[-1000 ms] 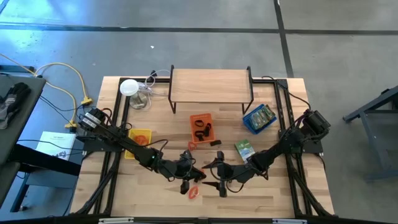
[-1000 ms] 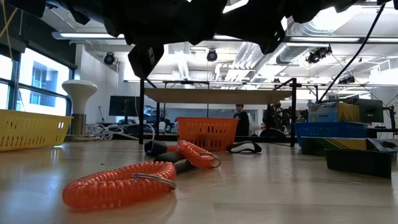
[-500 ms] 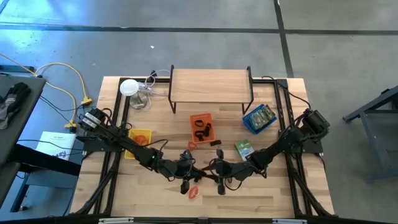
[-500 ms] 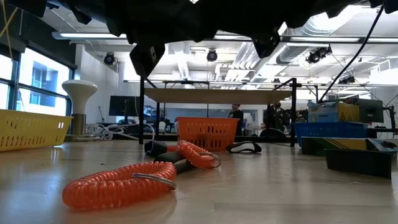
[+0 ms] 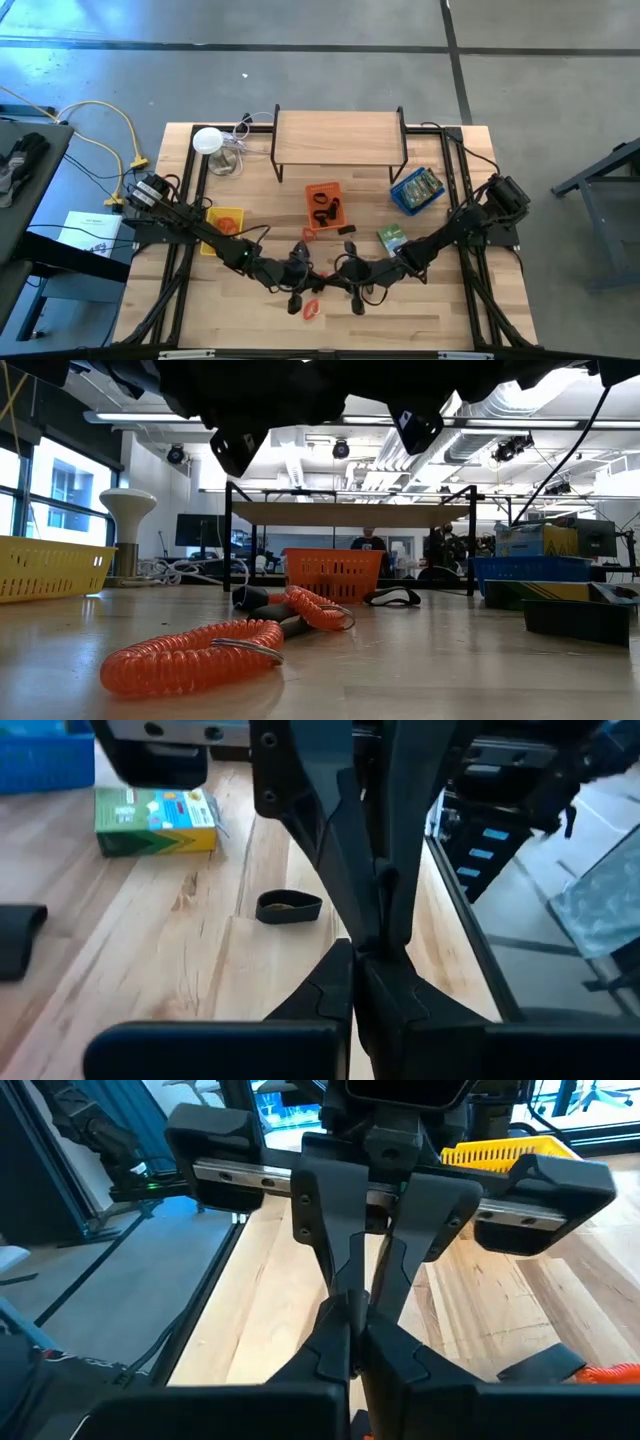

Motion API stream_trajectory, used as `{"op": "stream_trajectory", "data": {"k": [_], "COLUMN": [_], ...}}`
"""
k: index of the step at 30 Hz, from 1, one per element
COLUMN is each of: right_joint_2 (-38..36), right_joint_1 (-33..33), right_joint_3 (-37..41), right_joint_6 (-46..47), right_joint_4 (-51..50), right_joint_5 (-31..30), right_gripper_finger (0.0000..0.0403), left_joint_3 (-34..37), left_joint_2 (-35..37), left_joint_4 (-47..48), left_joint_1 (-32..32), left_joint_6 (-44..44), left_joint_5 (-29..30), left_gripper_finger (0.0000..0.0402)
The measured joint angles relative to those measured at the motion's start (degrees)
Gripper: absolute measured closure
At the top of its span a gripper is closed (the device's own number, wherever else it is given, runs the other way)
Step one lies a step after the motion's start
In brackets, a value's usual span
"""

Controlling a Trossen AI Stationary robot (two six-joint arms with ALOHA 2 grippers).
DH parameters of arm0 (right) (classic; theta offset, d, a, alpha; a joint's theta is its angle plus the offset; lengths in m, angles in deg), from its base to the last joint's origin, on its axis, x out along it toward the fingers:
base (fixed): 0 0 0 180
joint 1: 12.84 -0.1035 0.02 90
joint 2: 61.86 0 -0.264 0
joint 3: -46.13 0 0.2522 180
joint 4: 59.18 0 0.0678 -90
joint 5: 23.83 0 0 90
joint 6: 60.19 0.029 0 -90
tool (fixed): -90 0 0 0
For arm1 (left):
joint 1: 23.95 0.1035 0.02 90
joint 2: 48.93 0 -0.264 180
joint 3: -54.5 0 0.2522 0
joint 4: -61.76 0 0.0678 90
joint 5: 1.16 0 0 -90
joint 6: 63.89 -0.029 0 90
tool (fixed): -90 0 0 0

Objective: Pick & Place Office Desk Supplies
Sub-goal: Put the black rubber band into the orange bin

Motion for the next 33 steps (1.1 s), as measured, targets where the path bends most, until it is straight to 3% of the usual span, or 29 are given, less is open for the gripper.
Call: {"op": "stream_trajectory", "data": {"k": [10,14,25,29,33], "right_joint_2": [-0.1,-0.1,0.1,0.0,-0.7], "right_joint_1": [-0.2,-0.2,-0.2,-0.2,-0.3], "right_joint_3": [-0.1,-0.1,0.1,0.1,0.0], "right_joint_6": [2.1,4.3,10.7,11.2,10.6], "right_joint_4": [-1.4,-4.0,-14.6,-15.4,-15.0], "right_joint_5": [2.6,3.0,2.3,-0.9,-11.4], "right_gripper_finger": [0.0399,0.0399,0.0400,0.0400,0.0400], "left_joint_3": [0.0,0.0,0.0,0.0,0.0], "left_joint_2": [0.0,0.0,0.1,0.1,0.1], "left_joint_4": [-0.8,-0.7,-1.4,-0.5,0.5], "left_joint_1": [-0.8,-0.8,-1.0,-1.3,-1.8], "left_joint_6": [-2.8,-2.8,-2.6,-2.6,-2.6], "left_joint_5": [-0.1,-2.8,-3.5,-3.5,-3.5], "left_gripper_finger": [0.0334,0.0330,0.0329,0.0329,0.0329]}}
